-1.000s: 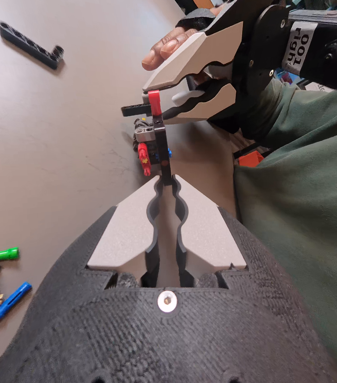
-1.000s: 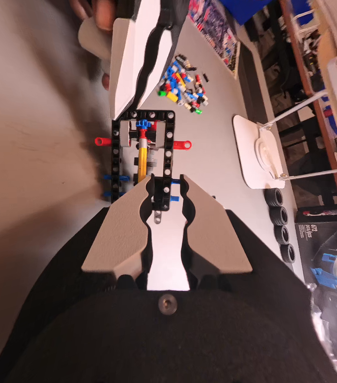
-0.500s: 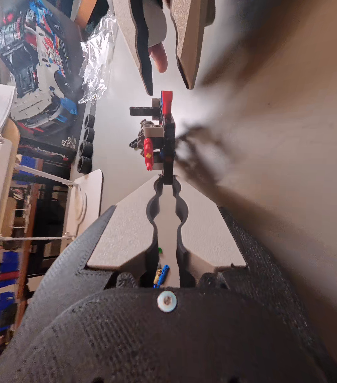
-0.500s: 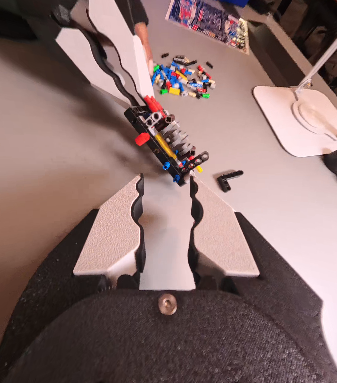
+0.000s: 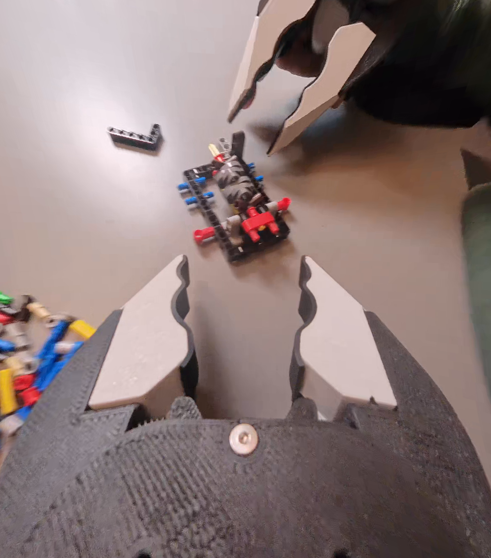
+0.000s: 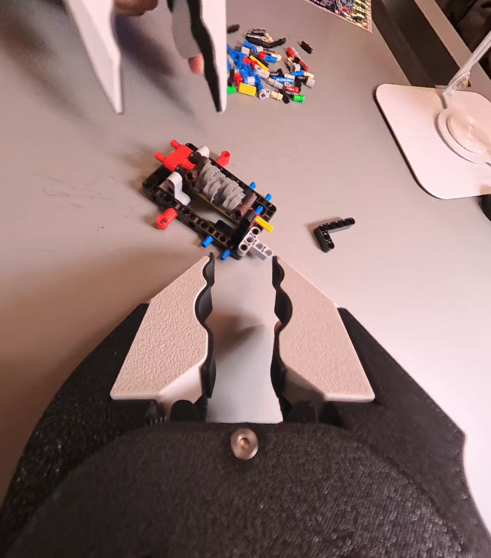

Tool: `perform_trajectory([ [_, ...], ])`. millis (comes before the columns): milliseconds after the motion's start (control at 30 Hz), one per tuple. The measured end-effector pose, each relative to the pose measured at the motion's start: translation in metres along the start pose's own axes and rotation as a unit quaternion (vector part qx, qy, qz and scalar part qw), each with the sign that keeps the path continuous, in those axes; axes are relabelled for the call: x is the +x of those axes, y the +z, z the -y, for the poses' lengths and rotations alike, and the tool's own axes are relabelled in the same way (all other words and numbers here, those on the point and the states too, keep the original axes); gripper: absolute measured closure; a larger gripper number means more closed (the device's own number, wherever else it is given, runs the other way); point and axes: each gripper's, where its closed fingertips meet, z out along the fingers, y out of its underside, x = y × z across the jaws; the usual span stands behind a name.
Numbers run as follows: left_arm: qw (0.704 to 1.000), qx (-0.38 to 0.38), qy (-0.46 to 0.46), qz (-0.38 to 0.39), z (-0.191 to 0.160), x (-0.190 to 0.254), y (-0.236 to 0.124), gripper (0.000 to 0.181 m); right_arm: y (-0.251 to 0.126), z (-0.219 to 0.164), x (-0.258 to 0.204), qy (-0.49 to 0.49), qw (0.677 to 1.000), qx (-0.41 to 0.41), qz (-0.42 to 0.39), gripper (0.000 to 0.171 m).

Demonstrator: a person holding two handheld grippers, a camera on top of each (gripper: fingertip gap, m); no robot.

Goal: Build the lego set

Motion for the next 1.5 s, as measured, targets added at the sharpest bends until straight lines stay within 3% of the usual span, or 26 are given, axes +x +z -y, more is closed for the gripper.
perform_trajectory([
  [133, 0.999, -0.039, 0.002, 0.037, -0.009, 0.004, 0.027, 0.095, 0.009, -0.003, -0.002, -0.003, 1.000, -0.016, 0.015, 0.126],
  [200, 0.998, -0.038, 0.014, 0.047, -0.005, 0.003, 0.031, 0.100, 0.015, -0.005, -0.004, -0.006, 0.999, -0.036, 0.023, 0.120],
  [367, 0.997, -0.052, 0.026, 0.049, -0.012, -0.014, 0.019, 0.122, 0.010, -0.005, -0.017, -0.014, 0.998, -0.046, 0.049, 0.129],
  [533, 0.999, -0.024, 0.004, 0.026, -0.013, -0.017, 0.006, 0.116, -0.012, -0.001, -0.039, 0.036, 0.989, -0.015, 0.141, 0.130],
  [667, 0.999, -0.032, 0.034, 0.023, -0.012, -0.015, 0.015, 0.114, -0.012, -0.001, -0.011, 0.075, 0.992, -0.003, 0.101, 0.131],
  [800, 0.995, -0.048, 0.082, 0.031, -0.013, -0.015, 0.020, 0.127, 0.002, -0.006, -0.020, 0.041, 0.994, -0.035, 0.092, 0.132],
  [900, 0.993, -0.051, 0.098, 0.031, -0.016, -0.015, 0.015, 0.139, -0.001, 0.005, -0.047, 0.020, 0.989, -0.028, 0.146, 0.152],
  [1000, 0.991, -0.063, 0.100, 0.066, -0.021, -0.030, 0.001, 0.140, -0.014, 0.010, -0.064, 0.030, 0.979, -0.019, 0.202, 0.144],
  [1100, 0.992, -0.063, 0.071, 0.087, -0.020, -0.040, -0.010, 0.143, -0.015, 0.004, -0.038, 0.055, 0.985, -0.015, 0.165, 0.142],
  [1167, 0.997, -0.059, 0.035, 0.047, -0.016, -0.025, -0.006, 0.139, -0.009, 0.000, -0.030, 0.063, 0.986, -0.025, 0.150, 0.138],
  [1233, 0.997, -0.073, -0.003, -0.009, -0.019, -0.001, 0.003, 0.114, 0.001, 0.003, -0.030, 0.039, 0.989, -0.026, 0.141, 0.137],
  [1300, 0.997, -0.074, -0.003, -0.017, -0.018, 0.010, 0.013, 0.098, 0.010, 0.004, -0.031, 0.007, 0.990, -0.042, 0.137, 0.134],
  [1500, 0.997, -0.063, 0.038, 0.012, -0.008, 0.008, 0.033, 0.096, 0.017, 0.004, -0.042, -0.031, 0.986, -0.071, 0.150, 0.131],
])
